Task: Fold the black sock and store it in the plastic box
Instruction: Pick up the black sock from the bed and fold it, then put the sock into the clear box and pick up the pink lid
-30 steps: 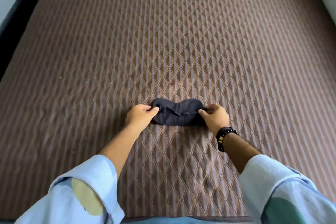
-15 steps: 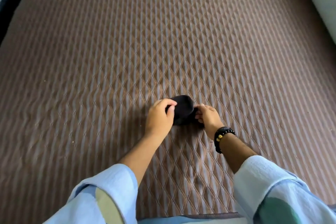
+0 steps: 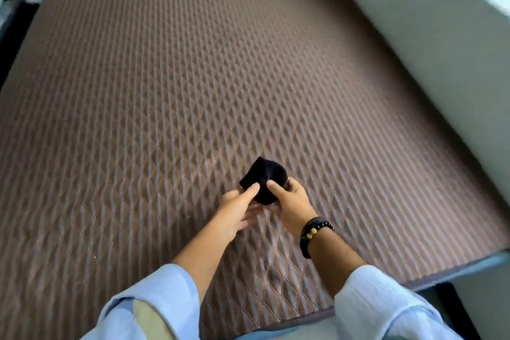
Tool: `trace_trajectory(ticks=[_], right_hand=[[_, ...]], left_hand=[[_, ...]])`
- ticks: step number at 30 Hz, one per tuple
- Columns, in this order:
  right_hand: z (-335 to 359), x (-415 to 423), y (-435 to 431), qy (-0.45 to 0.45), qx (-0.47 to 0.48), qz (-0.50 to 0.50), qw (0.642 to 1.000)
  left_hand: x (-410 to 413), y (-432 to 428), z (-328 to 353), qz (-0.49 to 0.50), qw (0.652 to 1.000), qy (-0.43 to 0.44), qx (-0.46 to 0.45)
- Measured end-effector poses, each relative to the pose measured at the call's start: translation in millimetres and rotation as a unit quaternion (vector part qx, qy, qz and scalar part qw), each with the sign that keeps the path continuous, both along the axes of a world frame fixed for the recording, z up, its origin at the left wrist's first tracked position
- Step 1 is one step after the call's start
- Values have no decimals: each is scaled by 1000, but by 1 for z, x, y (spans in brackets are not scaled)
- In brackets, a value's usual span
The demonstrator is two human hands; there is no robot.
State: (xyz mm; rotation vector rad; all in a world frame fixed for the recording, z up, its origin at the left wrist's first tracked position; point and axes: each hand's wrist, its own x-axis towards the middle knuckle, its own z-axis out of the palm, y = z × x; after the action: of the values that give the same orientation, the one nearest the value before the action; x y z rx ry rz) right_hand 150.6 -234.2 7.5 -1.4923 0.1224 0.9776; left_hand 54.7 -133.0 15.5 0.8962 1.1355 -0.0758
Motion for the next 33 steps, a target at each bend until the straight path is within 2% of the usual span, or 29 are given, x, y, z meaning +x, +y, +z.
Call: trace_trajectory(ticks=[3, 7, 14, 18, 19, 23, 26, 33], right_hand=[[66, 4, -44, -24, -28, -3, 999], [174, 12, -119, -60, -38, -60, 996], [335, -30, -288, -155, -95, -154, 971], [398, -80, -400, -183, -116, -299, 929], [406, -86, -416, -186, -125, -315, 922], [430, -141, -531, -179, -153, -433, 870], [428, -177, -605, -172, -191, -493, 831], [405, -241, -754, -103, -231, -554, 793]], left_hand=[[24, -27, 61, -13, 997, -57, 44], [42, -69, 159, -145, 975, -114, 125], [47, -208, 303, -324, 921, -196, 96], [41, -326, 356, -439, 865, -226, 90], [44, -342, 361, -448, 857, -239, 85], [28, -465, 388, -550, 786, -274, 64], [10, -546, 395, -605, 746, -270, 71], [-28, -706, 384, -680, 677, -254, 121]])
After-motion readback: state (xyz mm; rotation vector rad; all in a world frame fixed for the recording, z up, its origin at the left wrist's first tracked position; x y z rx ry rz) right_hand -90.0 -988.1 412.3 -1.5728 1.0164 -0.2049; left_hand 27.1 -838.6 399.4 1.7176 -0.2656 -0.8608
